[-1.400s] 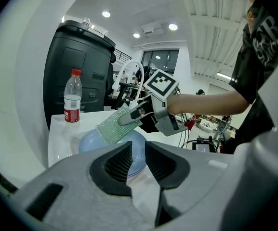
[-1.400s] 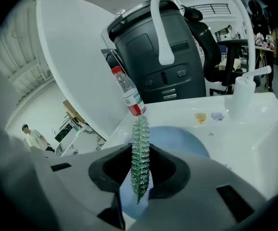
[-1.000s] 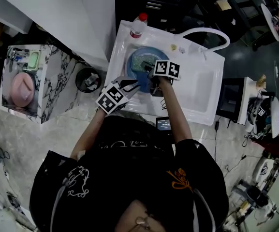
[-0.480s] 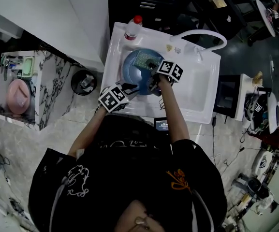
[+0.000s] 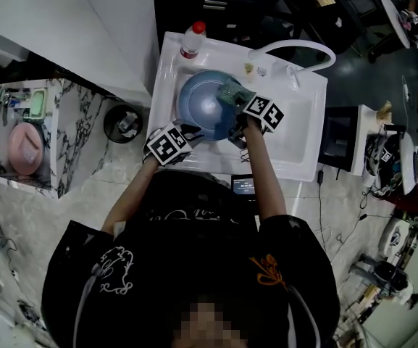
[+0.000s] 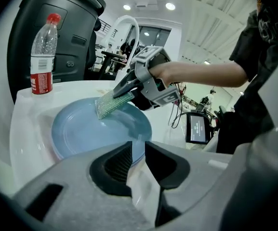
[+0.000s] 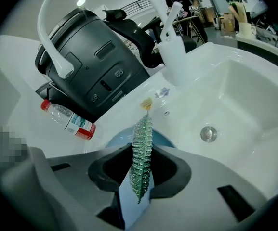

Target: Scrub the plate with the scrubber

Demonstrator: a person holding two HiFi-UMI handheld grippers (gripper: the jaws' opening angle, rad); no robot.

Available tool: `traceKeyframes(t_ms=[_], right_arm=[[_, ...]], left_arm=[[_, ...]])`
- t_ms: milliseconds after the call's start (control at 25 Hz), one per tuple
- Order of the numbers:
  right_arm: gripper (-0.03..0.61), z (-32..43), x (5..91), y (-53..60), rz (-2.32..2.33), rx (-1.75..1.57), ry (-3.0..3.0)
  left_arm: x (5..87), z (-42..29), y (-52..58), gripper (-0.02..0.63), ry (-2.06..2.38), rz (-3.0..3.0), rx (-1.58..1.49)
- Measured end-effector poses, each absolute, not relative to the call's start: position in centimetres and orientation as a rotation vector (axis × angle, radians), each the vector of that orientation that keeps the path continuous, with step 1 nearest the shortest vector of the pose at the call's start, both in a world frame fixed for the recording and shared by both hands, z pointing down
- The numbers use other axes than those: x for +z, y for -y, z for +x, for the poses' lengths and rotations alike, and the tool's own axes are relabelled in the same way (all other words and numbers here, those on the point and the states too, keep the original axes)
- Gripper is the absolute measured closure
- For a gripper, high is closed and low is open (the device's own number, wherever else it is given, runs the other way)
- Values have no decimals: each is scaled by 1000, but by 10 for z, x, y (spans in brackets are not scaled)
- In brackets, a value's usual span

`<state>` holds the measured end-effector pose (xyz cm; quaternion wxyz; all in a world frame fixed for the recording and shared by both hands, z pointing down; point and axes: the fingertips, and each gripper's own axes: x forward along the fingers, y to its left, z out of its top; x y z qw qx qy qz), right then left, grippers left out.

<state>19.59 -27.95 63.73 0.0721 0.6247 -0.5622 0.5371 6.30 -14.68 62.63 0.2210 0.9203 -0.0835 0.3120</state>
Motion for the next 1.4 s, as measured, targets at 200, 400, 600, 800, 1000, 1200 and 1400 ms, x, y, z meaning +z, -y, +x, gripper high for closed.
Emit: traceKeyframes(t_ms=[200,400,600,800,1000,1200,1400], right_arm=[[485,220,631,261,1948,1562,1634],[485,219,623,252,1911,1565,1704],[485,158,600,257,1651,1791,1933],[485,103,599,262,1443,1813,2003],[486,71,614,260,1345,1825,1975],[486,73,633,256,1358,1815,1897],[485,92,645,246,1384,1745,1853]], left_arm=[[632,64,141,526,210,2538,913],[626,67,142,526,240,2558,888],[611,69,146,526,286,2583,831],[608,69,142,526,298,2585,814],[608,68,135,526,292,2585,807],[609,63,132,526,292,2579,806],[611,61,130,526,283,2580,804]])
